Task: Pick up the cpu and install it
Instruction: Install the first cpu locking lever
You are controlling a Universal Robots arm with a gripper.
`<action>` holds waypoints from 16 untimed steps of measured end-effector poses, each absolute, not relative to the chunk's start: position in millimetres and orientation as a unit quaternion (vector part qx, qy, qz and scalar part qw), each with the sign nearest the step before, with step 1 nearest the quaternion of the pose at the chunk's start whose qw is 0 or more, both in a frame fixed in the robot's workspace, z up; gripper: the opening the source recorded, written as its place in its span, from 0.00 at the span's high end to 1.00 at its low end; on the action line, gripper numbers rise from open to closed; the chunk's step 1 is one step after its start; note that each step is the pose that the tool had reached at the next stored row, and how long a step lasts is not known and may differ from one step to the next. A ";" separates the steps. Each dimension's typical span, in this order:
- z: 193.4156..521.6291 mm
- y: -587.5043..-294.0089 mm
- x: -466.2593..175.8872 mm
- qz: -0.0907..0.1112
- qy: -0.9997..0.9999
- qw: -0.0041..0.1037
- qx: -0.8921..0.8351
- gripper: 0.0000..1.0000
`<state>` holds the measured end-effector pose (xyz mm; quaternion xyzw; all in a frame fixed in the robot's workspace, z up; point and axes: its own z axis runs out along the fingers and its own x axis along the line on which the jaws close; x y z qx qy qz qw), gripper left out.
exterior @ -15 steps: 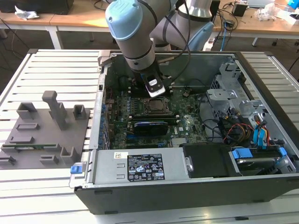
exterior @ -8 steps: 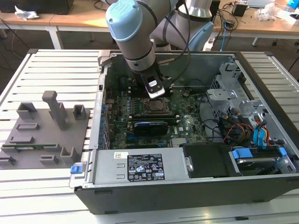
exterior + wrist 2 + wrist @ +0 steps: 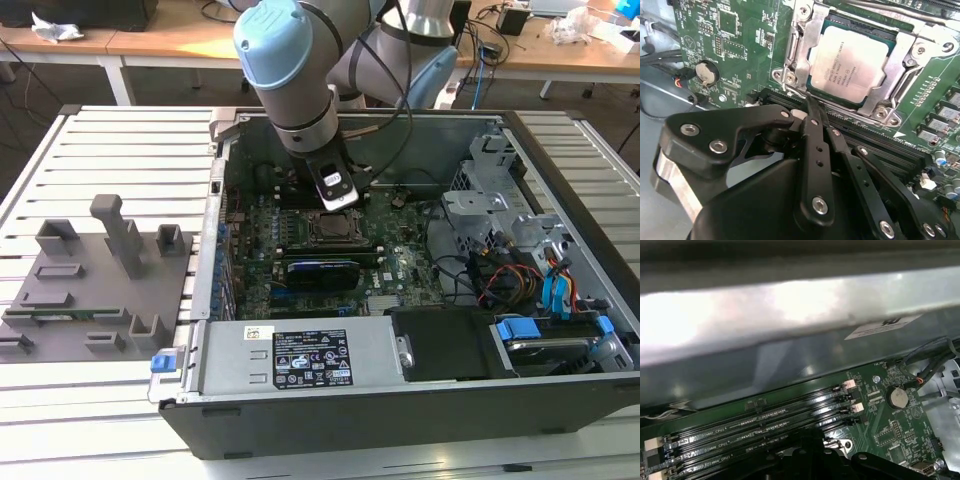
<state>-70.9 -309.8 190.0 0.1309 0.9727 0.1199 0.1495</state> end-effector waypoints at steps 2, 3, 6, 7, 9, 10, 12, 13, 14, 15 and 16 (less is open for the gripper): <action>190.0 -309.7 -70.6 0.121 0.972 0.149 0.131 0.89; 190.0 -309.7 -70.5 0.123 0.972 0.149 0.131 0.89; 190.0 -309.7 -70.5 0.131 0.971 0.148 0.133 0.89; 189.9 -309.7 -70.5 0.131 0.971 0.148 0.133 0.89; 189.9 -309.7 -70.5 0.132 0.971 0.148 0.133 0.89; 190.0 -309.7 -70.5 0.132 0.971 0.148 0.133 0.89; 190.4 -309.7 -70.5 0.132 0.971 0.148 0.133 0.89; 192.1 -309.7 -70.5 0.132 0.971 0.148 0.133 0.89; 193.9 -309.7 -70.5 0.132 0.971 0.148 0.133 0.89; 196.5 -309.7 -70.5 0.131 0.971 0.148 0.133 0.89; 201.8 -309.7 -70.4 0.131 0.971 0.148 0.132 0.89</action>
